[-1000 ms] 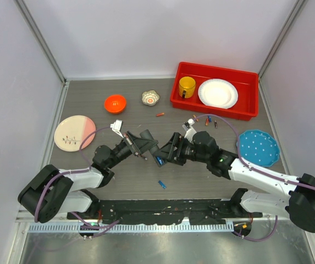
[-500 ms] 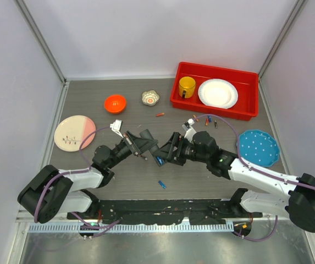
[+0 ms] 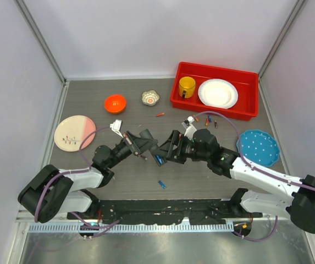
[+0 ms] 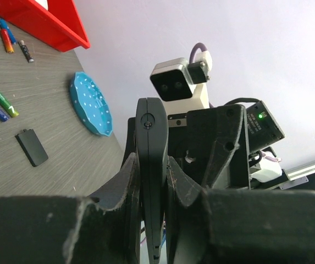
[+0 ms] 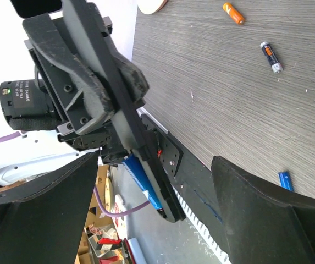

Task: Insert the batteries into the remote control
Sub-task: Load the battery into the remote control.

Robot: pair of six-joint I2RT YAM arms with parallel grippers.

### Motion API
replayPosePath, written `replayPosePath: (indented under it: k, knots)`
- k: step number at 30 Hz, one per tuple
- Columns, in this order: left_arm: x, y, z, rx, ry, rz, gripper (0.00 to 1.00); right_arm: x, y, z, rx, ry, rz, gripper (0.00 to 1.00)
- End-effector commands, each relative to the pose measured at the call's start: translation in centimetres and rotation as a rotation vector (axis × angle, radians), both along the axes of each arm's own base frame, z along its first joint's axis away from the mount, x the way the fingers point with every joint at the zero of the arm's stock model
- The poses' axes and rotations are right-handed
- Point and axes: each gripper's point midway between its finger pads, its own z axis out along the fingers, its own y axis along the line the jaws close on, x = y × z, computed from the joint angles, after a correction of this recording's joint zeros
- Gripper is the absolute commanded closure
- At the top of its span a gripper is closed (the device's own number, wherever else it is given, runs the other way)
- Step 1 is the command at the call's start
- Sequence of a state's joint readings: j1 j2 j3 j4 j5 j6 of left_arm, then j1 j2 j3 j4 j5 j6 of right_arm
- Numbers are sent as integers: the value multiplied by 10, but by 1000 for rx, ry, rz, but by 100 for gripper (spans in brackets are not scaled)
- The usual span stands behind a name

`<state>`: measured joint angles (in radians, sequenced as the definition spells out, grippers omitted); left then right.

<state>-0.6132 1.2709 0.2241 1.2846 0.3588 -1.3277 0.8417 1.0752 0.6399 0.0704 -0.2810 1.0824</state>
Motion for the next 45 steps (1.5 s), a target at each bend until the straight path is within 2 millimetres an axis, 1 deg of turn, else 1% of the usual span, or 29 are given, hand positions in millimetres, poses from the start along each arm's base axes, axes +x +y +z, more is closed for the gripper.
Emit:
replayPosePath:
  k: [1, 5, 9, 17, 25, 38, 45]
  knots:
    - [-12, 10, 59, -152, -225, 10, 100, 2, 0, 36, 54, -91, 14, 10]
    - [-14, 10, 60, -156, -228, 4, 100, 6, -5, 30, 41, -87, -10, 12]
    - [-15, 12, 65, -165, -241, 8, 100, 8, -6, 27, 79, -60, -17, 15]
    - [-16, 13, 69, -174, -248, 11, 100, 9, -3, 23, 100, -29, -18, 16]
    - [-16, 14, 72, -180, -255, 14, 100, 9, -3, 8, 83, 6, -21, 19]
    - [-17, 17, 78, -194, -268, 26, 100, 9, -2, -1, 89, 32, -26, 22]
    - [-16, 19, 82, -204, -277, 40, 100, 8, -1, -6, 88, 47, -25, 27]
